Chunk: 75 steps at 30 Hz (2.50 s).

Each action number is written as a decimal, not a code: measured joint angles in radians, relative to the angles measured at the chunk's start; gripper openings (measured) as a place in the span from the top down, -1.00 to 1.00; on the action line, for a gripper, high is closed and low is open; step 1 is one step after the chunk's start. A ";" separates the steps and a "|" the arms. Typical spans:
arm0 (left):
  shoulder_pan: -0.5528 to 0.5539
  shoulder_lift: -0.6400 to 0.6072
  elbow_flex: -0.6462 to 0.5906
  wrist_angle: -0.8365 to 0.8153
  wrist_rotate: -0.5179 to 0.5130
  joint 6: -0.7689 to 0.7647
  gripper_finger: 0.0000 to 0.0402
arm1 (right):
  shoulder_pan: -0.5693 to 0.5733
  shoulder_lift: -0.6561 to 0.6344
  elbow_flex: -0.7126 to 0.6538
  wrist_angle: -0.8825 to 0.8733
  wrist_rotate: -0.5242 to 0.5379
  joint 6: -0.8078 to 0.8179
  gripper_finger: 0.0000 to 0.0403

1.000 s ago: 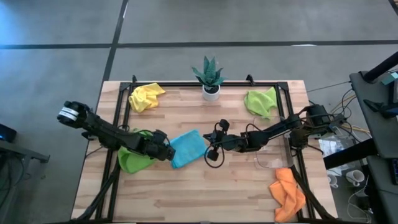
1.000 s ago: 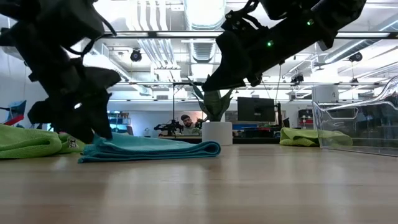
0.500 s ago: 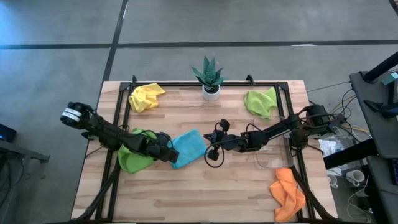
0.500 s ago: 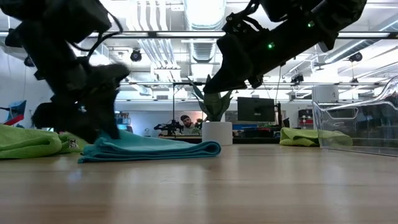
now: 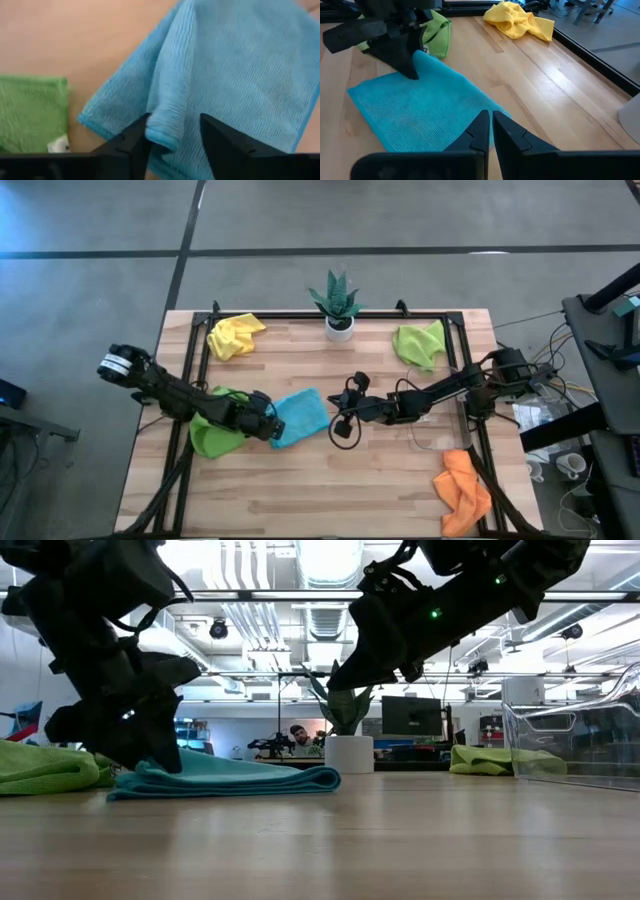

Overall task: Fold microfiber towels
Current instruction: Fold the blue towel on the table

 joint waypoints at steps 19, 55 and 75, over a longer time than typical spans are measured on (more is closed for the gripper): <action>0.035 -0.122 0.115 -0.146 0.001 0.016 1.00 | 0.009 0.000 0.000 0.000 -0.004 0.004 0.91; 0.105 -0.137 -0.029 -0.352 0.304 0.077 0.95 | -0.048 0.487 0.490 -0.168 -0.281 -0.063 0.65; 0.105 -0.366 -0.003 -0.393 0.220 0.289 0.18 | -0.057 0.303 0.458 -0.336 -0.315 -0.076 0.60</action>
